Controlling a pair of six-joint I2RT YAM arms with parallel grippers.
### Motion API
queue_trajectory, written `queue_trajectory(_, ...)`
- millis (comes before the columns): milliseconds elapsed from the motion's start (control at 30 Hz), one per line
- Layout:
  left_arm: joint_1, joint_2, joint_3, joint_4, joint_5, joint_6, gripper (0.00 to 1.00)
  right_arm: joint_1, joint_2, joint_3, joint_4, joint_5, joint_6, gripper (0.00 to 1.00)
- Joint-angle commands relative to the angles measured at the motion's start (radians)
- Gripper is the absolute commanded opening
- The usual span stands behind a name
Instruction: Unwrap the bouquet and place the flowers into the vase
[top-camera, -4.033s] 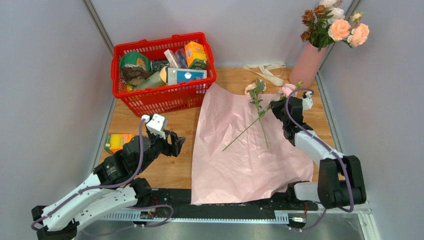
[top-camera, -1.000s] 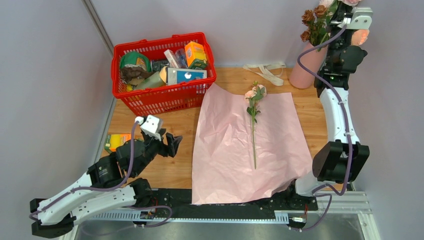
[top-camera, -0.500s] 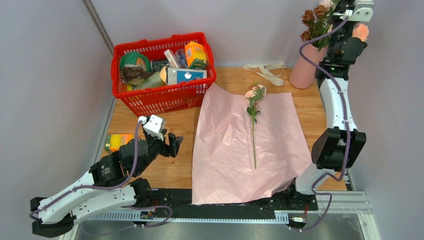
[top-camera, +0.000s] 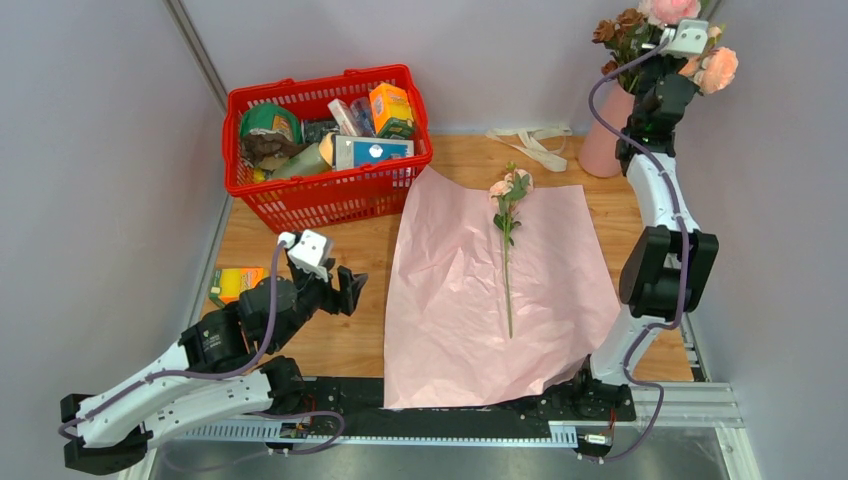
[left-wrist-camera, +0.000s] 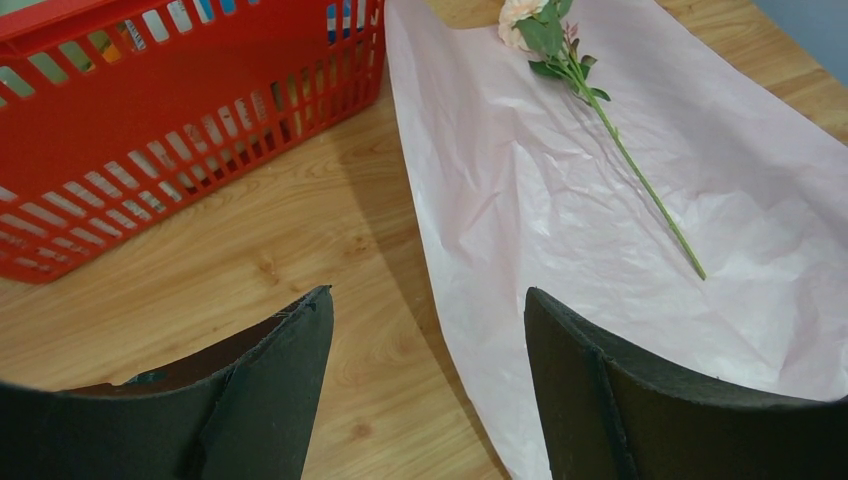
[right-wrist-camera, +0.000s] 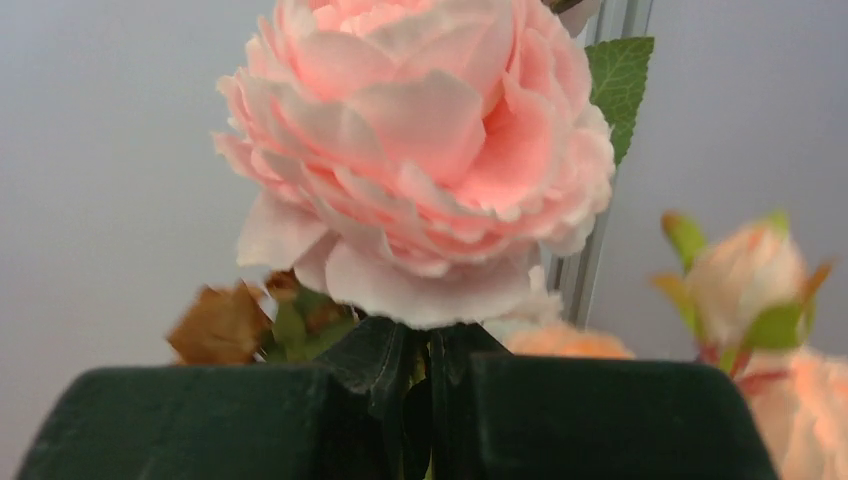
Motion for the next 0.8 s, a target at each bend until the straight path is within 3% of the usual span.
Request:
queue_trajectory(0, 0.002, 0.009, -0.004, 0.019, 0.021, 0.017, 0.78, -0.007, 0.018, -0.108, -0.032, 0.131, 0.054, 0.07)
queue_trajectory(200, 0.002, 0.012, -0.007, 0.037, 0.067, 0.03, 0.78, -0.008, 0.046, -0.129, -0.13, 0.125, 0.103, 0.11)
queue_trajectory(333, 0.002, 0.014, -0.004, 0.04, 0.066, 0.033, 0.78, -0.004, 0.057, -0.114, -0.214, 0.14, 0.142, 0.2)
queue_trajectory(433, 0.002, 0.006, -0.006, 0.037, 0.067, 0.029, 0.78, -0.001, 0.026, -0.08, -0.311, 0.157, 0.162, 0.45)
queue_trajectory(567, 0.002, -0.005, -0.011, 0.037, 0.066, 0.03, 0.78, 0.013, -0.072, -0.112, -0.369, 0.154, 0.191, 0.7)
queue_trajectory(667, 0.002, -0.006, -0.009, 0.037, 0.056, 0.032, 0.78, 0.019, -0.152, -0.139, -0.458, 0.139, 0.237, 0.8)
queue_trajectory(767, 0.002, -0.012, -0.012, 0.038, 0.052, 0.032, 0.78, 0.025, -0.244, -0.19, -0.579, 0.143, 0.319, 0.85)
